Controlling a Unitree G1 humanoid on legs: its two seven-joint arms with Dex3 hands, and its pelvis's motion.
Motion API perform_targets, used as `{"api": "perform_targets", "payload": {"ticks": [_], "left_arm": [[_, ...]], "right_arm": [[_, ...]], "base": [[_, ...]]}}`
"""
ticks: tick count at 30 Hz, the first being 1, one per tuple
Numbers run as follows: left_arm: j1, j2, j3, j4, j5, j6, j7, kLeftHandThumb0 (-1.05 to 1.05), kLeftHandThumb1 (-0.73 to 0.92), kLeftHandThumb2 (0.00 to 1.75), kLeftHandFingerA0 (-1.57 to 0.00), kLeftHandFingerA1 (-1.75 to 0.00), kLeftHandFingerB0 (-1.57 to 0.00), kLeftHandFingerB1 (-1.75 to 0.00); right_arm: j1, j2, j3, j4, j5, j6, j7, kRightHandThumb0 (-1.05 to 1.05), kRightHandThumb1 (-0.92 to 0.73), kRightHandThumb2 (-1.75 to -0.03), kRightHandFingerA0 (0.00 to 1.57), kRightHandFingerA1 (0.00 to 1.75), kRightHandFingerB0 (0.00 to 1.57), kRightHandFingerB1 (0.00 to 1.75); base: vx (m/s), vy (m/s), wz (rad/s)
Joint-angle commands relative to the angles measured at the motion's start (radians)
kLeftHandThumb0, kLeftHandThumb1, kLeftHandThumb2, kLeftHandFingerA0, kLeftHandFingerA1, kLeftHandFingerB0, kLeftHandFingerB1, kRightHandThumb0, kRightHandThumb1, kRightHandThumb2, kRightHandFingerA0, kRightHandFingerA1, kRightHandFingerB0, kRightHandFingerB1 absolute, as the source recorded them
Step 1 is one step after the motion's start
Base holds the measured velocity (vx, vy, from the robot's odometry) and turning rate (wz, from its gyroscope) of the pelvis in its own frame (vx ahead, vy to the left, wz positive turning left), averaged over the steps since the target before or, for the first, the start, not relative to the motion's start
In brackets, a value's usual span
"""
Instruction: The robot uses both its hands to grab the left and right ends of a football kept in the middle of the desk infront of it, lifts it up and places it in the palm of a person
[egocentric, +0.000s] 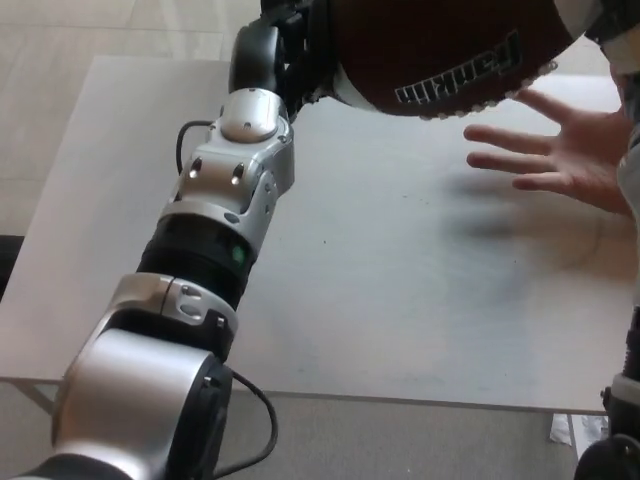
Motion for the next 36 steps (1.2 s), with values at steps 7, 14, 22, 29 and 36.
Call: {"api": "perform_targets", "payload": {"ticks": [7, 14, 22, 29, 36], "left_arm": [[-0.292, -0.091, -0.111, 0.249, 0.087, 0.178, -0.222, -0.56, 0.92, 0.67, -0.55, -0.88, -0.52, -0.56], [-0.291, -0.103, -0.184, 0.323, 0.151, 0.155, -0.275, -0.61, 0.87, 0.65, -0.51, -0.76, -0.46, -0.50], [-0.292, -0.123, -0.401, 0.347, 0.275, 0.129, -0.490, -0.44, 0.61, 0.59, -0.63, -1.06, -0.52, -0.53], [-0.301, -0.163, -0.486, 0.355, 0.312, 0.213, -0.440, -0.35, 0.54, 0.56, -0.78, -0.97, -0.34, -0.45], [-0.282, -0.145, -0.544, 0.325, 0.342, 0.201, -0.412, -0.45, 0.52, 0.55, -0.78, -0.96, -0.66, -0.56]], "right_arm": [[-0.242, 0.033, -0.122, 0.292, 0.152, 0.078, 0.001, -0.51, -0.66, -0.60, 1.02, 0.98, 0.57, 0.48], [-0.223, 0.010, -0.130, 0.353, 0.122, 0.047, 0.016, -0.50, -0.69, -0.61, 1.06, 1.05, 0.53, 0.45], [-0.165, -0.005, -0.205, 0.375, 0.116, 0.026, -0.066, -0.45, -0.66, -0.60, 0.79, 0.90, 0.53, 0.50], [-0.106, -0.038, -0.251, 0.430, 0.066, -0.047, -0.112, -0.44, -0.69, -0.61, 0.81, 1.09, 0.60, 0.55], [0.009, -0.108, -0.315, 0.482, 0.033, -0.111, -0.188, -0.47, -0.67, -0.60, 0.85, 0.80, 0.60, 0.48]], "base": [[0.00, 0.000, 0.00], [0.00, 0.000, 0.00], [0.00, 0.000, 0.00], [0.00, 0.000, 0.00], [0.00, 0.000, 0.00]]}}
